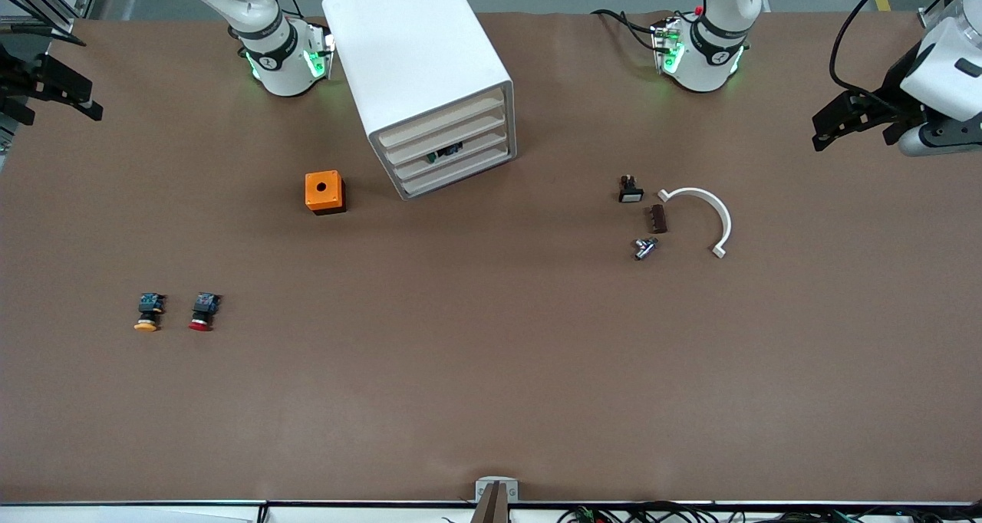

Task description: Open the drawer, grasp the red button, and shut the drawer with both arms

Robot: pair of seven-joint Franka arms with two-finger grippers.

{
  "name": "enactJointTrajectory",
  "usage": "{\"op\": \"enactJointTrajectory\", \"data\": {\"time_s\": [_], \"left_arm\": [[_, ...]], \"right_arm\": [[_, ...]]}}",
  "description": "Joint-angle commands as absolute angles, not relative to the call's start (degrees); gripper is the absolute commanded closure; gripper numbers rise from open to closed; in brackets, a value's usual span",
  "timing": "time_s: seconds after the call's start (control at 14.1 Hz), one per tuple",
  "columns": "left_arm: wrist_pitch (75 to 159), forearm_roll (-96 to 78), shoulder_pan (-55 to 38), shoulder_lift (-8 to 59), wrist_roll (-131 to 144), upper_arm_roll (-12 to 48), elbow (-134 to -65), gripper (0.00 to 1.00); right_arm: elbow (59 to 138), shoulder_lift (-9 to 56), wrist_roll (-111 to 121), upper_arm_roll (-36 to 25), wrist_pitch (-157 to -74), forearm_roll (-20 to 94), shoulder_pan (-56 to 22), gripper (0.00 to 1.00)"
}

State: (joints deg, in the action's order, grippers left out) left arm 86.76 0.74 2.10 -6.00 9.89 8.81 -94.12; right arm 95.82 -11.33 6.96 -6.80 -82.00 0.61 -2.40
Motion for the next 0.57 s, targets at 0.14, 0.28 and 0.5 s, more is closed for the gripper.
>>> {"op": "enactJointTrajectory", "data": {"time_s": [0.14, 0.28, 0.5], "left_arm": [[85.52, 0.79, 2.46, -5.71, 8.88, 8.96, -92.81, 0.0], [85.17, 0.88, 2.46, -5.8, 8.88, 8.79, -92.81, 0.0], [83.41, 0.88, 2.46, -5.98, 8.96, 8.88, -92.11, 0.0]], "right_arm": [[97.56, -12.92, 7.82, -6.33, -82.97, -0.09, -2.29, 0.0], [97.65, -12.92, 7.82, -6.33, -82.97, -0.09, -2.29, 0.0], [97.38, -12.75, 7.73, -6.33, -82.45, -0.09, -1.85, 0.0]]}}
